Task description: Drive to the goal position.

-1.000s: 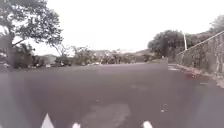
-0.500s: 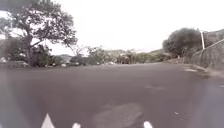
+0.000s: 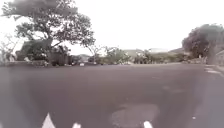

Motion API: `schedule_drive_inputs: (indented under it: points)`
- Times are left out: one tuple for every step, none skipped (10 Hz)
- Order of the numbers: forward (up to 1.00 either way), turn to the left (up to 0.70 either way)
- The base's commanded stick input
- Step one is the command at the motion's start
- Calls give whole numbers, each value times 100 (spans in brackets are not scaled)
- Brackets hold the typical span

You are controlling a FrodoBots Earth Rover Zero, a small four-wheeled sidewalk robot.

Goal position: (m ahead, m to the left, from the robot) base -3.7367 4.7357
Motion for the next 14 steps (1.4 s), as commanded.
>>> schedule_drive_inputs:
  points:
    - [0, 100]
    - [0, 100]
    - [0, 100]
    - [0, 100]
    - [0, 100]
    - [0, 100]
    - [0, 100]
    - [0, 100]
    - [0, 100]
    - [0, 100]
    - [0, 100]
    - [0, 100]
    - [0, 100]
    - [0, 100]
